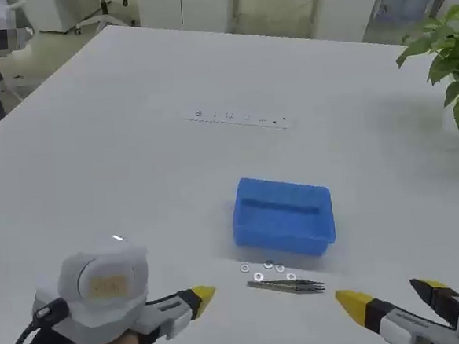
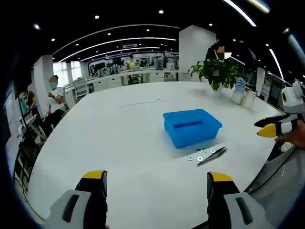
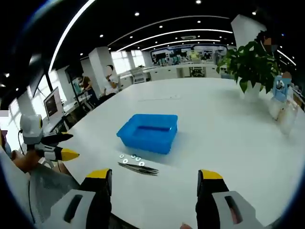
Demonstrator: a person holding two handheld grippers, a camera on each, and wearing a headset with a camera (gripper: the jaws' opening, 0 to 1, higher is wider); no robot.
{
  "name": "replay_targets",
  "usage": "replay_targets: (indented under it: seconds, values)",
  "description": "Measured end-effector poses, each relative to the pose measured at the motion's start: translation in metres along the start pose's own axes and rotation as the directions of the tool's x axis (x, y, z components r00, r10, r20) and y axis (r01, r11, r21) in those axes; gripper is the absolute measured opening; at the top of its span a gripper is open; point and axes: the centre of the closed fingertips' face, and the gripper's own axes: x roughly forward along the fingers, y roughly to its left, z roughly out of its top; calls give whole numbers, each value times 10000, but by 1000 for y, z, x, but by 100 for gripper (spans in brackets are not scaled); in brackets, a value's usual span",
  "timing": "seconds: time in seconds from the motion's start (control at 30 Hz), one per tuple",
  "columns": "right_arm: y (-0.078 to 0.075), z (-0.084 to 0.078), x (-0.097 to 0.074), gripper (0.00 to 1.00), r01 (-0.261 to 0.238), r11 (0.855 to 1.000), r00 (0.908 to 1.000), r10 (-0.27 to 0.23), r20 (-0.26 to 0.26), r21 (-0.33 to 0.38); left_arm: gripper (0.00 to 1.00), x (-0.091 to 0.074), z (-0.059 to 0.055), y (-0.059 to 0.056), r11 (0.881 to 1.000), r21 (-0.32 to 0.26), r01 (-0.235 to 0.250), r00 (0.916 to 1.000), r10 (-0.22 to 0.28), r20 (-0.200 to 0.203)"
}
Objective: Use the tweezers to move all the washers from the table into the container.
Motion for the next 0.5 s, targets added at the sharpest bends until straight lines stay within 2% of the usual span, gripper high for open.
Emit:
replay_targets:
  seconds: [0.1, 0.33, 0.5]
  values:
    - [0, 0, 0, 73, 2, 10000, 10000, -2, -9, 87, 88, 0, 0, 0, 10000, 36, 2, 10000, -2, -4]
    - [5, -3, 3, 74, -33, 9988, 9997, 21, -255, -487, 88, 1, -2, 1, 10000, 5, -45, 9999, 45, -115]
    - [4, -4, 3, 73, -72, 9995, 9996, 63, -264, -315, 88, 2, -4, 1, 10000, 68, -31, 9997, 32, -225]
